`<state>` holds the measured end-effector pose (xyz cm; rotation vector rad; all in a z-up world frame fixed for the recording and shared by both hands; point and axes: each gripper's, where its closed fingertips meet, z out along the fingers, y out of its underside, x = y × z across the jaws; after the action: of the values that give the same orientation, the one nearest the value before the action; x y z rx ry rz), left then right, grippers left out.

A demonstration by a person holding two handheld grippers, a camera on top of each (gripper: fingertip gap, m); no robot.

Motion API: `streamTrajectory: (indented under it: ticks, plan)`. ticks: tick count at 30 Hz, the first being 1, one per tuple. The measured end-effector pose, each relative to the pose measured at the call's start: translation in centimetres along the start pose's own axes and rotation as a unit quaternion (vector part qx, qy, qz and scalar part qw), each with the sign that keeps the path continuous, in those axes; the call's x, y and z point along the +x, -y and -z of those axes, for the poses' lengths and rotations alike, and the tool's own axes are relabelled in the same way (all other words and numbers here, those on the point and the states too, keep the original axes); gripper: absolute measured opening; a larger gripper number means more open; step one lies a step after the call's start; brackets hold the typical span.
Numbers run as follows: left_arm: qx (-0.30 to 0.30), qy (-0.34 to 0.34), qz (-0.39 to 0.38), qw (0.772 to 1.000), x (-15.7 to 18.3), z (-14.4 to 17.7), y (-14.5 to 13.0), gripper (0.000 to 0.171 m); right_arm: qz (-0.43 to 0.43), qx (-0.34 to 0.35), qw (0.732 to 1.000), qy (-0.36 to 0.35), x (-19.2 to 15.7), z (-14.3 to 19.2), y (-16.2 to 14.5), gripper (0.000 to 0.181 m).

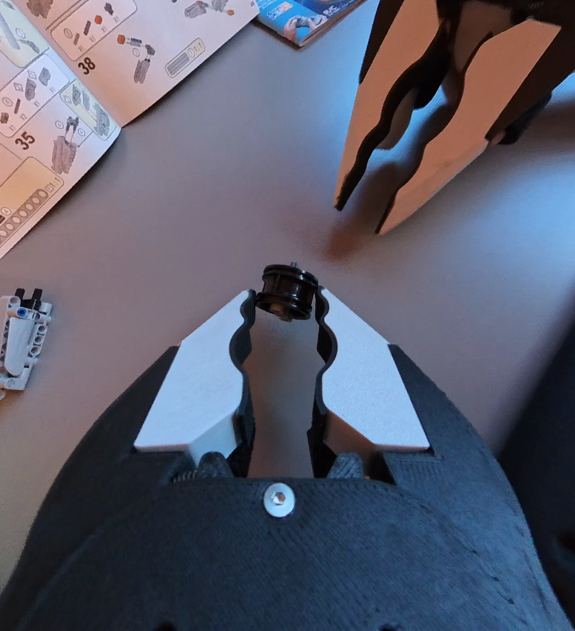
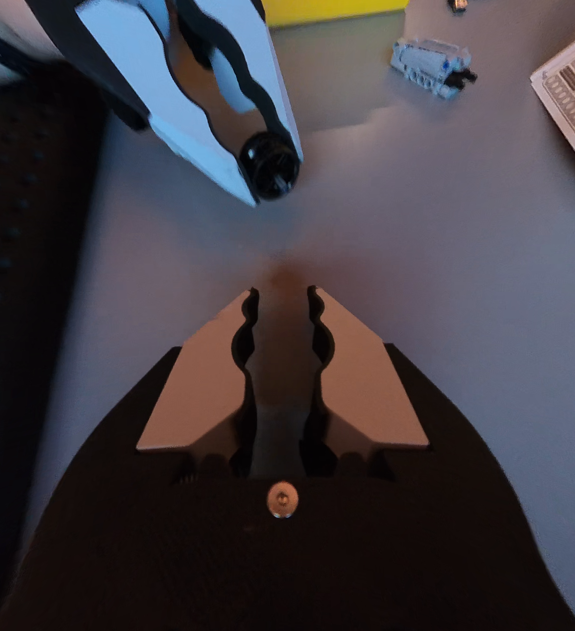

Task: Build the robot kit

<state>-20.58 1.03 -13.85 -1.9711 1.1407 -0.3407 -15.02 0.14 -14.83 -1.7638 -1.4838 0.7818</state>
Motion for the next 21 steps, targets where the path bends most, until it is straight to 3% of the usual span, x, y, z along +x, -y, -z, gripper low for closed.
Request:
streamTrajectory:
  ticks: [5,10,12,21]
  plan:
    - [0.001,-0.031,0.007,0.999,0.1,-0.1,1.1,0.033,-0.114,0.108,0.984,0.088,-0.3,-0.4,4.2,0.046]
    - [0.003,-0.035,0.002,0.999,0.9,-0.2,1.3,0.033,-0.322,0.193,0.906,0.195,0.7,-0.6,7.0,0.052]
    - [0.0,-0.032,0.002,0.999,1.0,-0.4,1.1,0.033,-0.357,0.182,0.889,0.222,0.4,-1.2,7.0,0.054]
    - [0.02,-0.021,0.007,1.0,0.8,0.0,1.3,0.033,-0.387,0.121,0.878,0.254,-1.5,-2.9,6.4,0.053]
